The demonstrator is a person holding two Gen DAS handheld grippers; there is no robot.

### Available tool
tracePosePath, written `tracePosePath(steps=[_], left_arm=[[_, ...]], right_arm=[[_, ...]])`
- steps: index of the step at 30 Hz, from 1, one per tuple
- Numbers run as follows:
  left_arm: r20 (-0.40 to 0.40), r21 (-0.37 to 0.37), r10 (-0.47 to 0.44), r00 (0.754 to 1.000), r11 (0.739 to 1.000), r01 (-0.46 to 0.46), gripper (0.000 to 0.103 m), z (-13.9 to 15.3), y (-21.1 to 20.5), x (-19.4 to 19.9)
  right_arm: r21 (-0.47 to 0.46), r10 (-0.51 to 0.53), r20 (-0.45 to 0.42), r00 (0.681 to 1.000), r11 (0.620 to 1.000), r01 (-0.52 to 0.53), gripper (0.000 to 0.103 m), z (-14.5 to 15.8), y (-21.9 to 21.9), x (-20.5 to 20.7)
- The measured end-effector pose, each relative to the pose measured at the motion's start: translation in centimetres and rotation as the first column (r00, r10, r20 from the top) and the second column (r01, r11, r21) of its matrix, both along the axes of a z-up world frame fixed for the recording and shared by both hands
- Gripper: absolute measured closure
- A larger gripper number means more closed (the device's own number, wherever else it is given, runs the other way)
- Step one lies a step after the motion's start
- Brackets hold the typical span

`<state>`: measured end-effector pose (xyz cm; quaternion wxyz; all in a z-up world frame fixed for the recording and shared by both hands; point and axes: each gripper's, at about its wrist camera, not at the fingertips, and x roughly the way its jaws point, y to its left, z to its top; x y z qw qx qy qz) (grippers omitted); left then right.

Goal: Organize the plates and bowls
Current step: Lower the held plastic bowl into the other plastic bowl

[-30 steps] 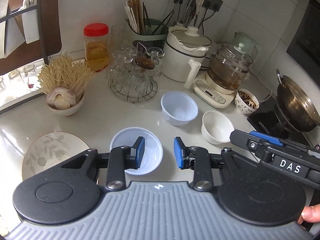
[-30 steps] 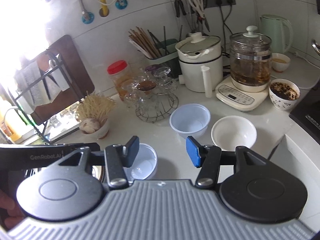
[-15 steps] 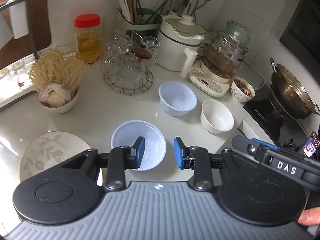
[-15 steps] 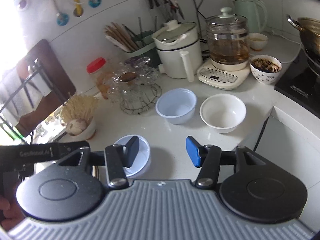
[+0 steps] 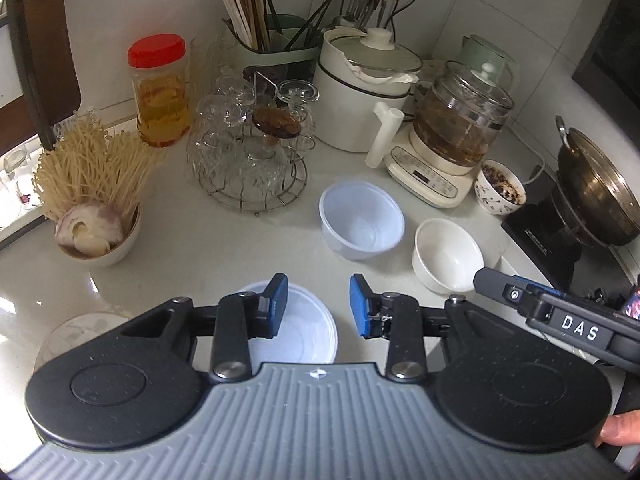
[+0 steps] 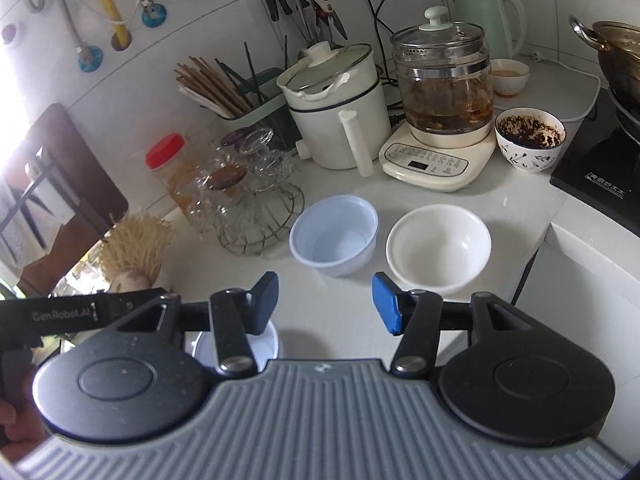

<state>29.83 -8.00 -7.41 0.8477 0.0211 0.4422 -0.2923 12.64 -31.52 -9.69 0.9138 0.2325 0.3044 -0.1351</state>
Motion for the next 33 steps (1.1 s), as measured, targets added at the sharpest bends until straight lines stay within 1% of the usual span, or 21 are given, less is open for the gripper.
tracePosePath(steps=[1, 7, 12, 18, 23, 27, 33], left_arm=[[-0.003, -0.002, 0.005, 1.000, 1.000, -0.005, 0.058, -0.1, -0.3, 0.4], [-0.012, 0.005, 0.038, 0.999, 0.999, -0.038, 0.054, -0.7, -2.4, 3.0], [-0.037, 0.012, 0.071, 0.997, 0.997, -0.071, 0.053, -1.5, -3.9, 5.4], [-0.055, 0.039, 0.106, 0.993, 0.994, -0.104, 0.053, -2.7, -5.9, 7.8], [-0.095, 0.056, 0.125, 0.988, 0.991, -0.120, 0.053, -4.1, -7.2, 9.4], [-0.121, 0.058, 0.154, 0.981, 0.987, -0.148, 0.053, -5.2, -7.8, 10.3], [-0.159, 0.057, 0.209, 0.965, 0.978, -0.202, 0.053, -6.8, -8.5, 11.5]], right_arm=[[0.000, 0.002, -0.001, 1.000, 1.000, -0.002, 0.048, 0.0, -0.4, 0.5], [0.014, 0.040, -0.013, 0.999, 0.999, -0.040, 0.048, -0.6, -2.6, 3.5], [0.029, 0.062, -0.020, 0.998, 0.998, -0.061, 0.048, -1.1, -4.6, 6.1], [0.042, 0.092, -0.035, 0.995, 0.995, -0.090, 0.048, -2.0, -6.5, 8.6], [0.053, 0.117, -0.055, 0.992, 0.992, -0.114, 0.048, -2.8, -7.9, 10.2], [0.073, 0.151, -0.071, 0.986, 0.987, -0.146, 0.048, -3.4, -8.9, 11.5], [0.067, 0.206, -0.078, 0.975, 0.977, -0.201, 0.048, -4.2, -9.9, 13.6]])
